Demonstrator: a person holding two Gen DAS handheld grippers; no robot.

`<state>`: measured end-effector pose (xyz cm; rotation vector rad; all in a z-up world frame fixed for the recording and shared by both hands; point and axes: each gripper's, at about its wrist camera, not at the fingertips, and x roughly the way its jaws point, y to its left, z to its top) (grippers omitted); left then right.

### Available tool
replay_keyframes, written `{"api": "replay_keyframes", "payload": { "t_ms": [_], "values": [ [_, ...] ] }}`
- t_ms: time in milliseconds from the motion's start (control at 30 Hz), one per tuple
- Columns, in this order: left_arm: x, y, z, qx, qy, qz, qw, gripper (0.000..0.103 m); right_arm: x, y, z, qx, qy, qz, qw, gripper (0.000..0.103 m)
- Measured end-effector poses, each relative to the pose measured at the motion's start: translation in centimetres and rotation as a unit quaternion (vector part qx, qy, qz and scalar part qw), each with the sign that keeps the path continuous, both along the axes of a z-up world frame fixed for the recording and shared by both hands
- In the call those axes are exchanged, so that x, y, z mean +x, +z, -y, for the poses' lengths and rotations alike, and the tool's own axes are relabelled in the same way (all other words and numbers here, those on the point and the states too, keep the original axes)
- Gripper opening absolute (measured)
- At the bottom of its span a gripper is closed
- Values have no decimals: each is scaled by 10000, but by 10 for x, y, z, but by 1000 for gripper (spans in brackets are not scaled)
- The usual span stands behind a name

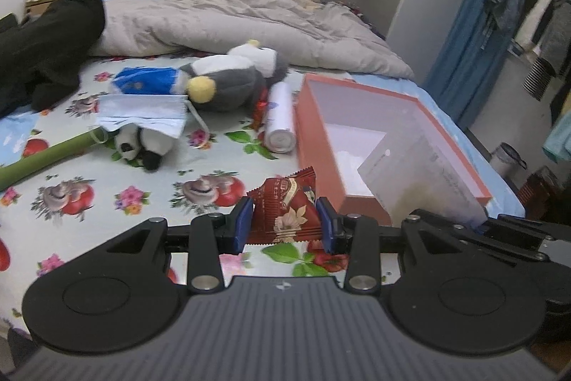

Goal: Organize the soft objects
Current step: 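Carry the red snack packet and clear bag over the pink box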

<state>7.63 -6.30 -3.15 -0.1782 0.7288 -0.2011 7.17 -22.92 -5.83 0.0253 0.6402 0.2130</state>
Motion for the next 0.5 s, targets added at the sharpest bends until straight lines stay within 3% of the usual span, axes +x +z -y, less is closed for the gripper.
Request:
{"api": "replay_keyframes", "payload": {
  "t_ms": [500],
  "values": [
    [9, 8, 80, -210, -869, 48, 9960, 44, -25, 8, 71, -19, -859, -101, 9963, 12]
  ]
}}
